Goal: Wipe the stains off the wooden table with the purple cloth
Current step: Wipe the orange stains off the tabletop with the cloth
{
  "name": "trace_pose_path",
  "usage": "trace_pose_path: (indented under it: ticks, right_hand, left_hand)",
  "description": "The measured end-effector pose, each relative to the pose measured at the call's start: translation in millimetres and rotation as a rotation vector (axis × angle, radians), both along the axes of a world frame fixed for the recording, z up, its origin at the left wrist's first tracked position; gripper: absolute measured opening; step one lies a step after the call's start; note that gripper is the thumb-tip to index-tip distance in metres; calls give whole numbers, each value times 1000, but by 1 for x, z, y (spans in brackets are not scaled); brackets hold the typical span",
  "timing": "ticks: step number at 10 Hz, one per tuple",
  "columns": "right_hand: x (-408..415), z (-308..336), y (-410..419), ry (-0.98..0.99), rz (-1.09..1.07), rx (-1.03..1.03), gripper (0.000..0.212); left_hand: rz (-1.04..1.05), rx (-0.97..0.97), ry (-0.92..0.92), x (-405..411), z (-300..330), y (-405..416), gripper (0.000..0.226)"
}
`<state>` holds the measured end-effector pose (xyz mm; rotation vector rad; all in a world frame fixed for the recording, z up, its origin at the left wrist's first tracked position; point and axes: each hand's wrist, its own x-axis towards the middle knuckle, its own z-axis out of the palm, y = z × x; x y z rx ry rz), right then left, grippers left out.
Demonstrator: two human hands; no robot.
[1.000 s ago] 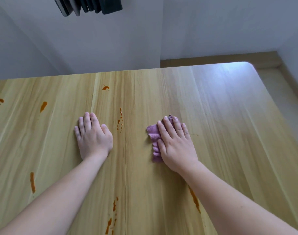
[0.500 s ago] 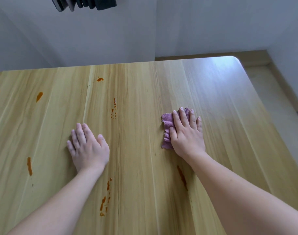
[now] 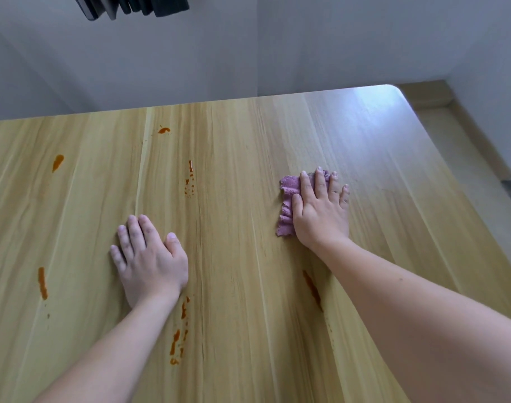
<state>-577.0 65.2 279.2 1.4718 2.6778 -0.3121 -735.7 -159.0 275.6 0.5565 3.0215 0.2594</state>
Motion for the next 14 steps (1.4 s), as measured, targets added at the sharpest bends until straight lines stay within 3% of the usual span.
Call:
trace_pose_path:
  ticks: [1,3,5,6,9,11,12,14]
  right_hand:
    - [-2,0,25,-15,-155,-18,58]
    - [30,6,74,28,-833,-41,61]
    - [14,12,53,30,-955,-112,63]
    - [3,8,24,38,-815,-72,65]
    - [-32,1,-58,16,-116,-13,66]
    - [-13,-2,-95,81,235,2,63]
    - [21,-2,-80,83,252,27,65]
    - [65,3,-49,-62,-151,2,61]
  left_hand:
    - [-3,0,1,0,1,-1,65]
    - [-9,1,10,0,-1,0,65]
    - [-1,11,12,0,0,-1,64]
    - [-7,8,11,0,-1,-1,64]
    - [-5,10,11,0,0,0,64]
    - [-4,15,7,1,2,0,64]
    - [-7,25,4,2,2,1,64]
    - [-9,23,1,1,2,-1,65]
